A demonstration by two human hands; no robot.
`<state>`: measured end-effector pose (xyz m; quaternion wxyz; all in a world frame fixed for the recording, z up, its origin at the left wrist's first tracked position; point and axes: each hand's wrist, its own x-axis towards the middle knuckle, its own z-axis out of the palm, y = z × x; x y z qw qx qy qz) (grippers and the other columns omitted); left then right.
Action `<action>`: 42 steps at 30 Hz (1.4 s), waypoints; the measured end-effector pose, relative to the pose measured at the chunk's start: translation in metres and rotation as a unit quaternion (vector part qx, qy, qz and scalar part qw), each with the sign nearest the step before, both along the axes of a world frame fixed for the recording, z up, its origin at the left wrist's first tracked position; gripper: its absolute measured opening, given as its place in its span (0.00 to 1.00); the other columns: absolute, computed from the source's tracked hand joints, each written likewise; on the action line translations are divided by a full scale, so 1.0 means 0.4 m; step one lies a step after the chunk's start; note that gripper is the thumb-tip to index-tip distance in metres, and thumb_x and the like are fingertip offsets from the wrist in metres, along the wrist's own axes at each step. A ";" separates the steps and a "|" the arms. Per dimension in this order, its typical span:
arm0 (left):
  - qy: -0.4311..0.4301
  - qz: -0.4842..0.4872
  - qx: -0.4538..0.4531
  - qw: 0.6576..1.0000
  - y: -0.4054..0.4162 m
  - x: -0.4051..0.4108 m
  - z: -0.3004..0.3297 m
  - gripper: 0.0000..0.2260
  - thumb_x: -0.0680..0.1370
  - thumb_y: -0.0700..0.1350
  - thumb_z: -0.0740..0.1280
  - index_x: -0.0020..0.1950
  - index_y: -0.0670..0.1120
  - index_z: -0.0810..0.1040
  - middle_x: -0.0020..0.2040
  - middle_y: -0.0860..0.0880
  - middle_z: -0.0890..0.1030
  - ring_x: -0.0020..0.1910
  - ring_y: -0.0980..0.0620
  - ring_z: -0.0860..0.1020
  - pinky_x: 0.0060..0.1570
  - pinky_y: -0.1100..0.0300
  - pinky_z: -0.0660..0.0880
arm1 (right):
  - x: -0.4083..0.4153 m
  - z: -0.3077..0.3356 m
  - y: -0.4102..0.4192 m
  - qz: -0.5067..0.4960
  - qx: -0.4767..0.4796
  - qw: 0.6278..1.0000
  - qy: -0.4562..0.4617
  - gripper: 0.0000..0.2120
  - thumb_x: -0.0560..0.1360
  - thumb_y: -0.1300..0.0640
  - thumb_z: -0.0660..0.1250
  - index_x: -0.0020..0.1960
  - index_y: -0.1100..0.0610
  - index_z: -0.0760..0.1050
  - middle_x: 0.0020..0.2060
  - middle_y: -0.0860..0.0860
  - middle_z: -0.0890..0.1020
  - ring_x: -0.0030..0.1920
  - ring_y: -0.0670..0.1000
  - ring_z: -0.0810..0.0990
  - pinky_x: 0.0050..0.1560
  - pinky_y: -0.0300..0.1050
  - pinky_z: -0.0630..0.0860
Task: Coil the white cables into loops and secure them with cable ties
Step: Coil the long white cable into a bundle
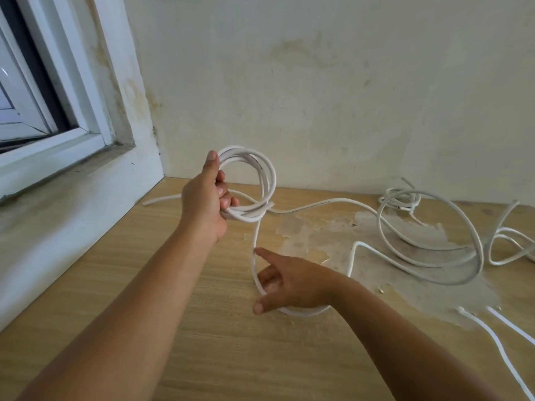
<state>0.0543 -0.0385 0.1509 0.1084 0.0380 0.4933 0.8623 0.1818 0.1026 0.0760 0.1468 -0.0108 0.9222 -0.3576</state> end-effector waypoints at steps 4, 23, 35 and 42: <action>0.038 0.046 -0.060 0.996 0.000 -0.017 -0.029 0.18 0.82 0.59 0.65 0.40 0.46 0.72 0.28 0.52 0.66 0.24 0.52 0.65 0.36 0.53 0.74 | 0.008 0.021 -0.016 0.029 0.190 0.980 0.051 0.28 0.78 0.47 0.71 0.76 0.50 0.69 0.54 0.46 0.83 0.52 0.49 0.80 0.57 0.48 0.78; 0.321 -0.055 -0.254 0.911 0.018 0.041 -0.124 0.18 0.85 0.58 0.58 0.49 0.46 0.76 0.33 0.50 0.78 0.33 0.49 0.77 0.37 0.46 0.75 | -0.045 0.110 0.037 -0.072 0.081 0.821 0.561 0.11 0.81 0.56 0.63 0.55 0.59 0.83 0.40 0.49 0.83 0.39 0.47 0.79 0.37 0.47 0.77; 0.300 -0.124 -0.199 0.925 0.012 0.071 -0.136 0.20 0.77 0.65 0.68 0.39 0.50 0.82 0.24 0.51 0.70 0.22 0.52 0.70 0.30 0.50 0.74 | -0.097 0.104 0.061 -0.183 0.024 0.857 0.481 0.31 0.73 0.33 0.68 0.64 0.55 0.80 0.55 0.49 0.80 0.48 0.42 0.77 0.48 0.34 0.76; 0.167 -0.109 -0.050 0.979 -0.007 0.039 -0.134 0.24 0.74 0.67 0.70 0.35 0.46 0.73 0.23 0.51 0.63 0.19 0.54 0.62 0.25 0.59 0.68 | -0.072 0.081 0.099 -0.198 -0.224 0.912 0.279 0.29 0.76 0.27 0.56 0.53 0.48 0.84 0.44 0.56 0.86 0.45 0.58 0.86 0.50 0.57 0.84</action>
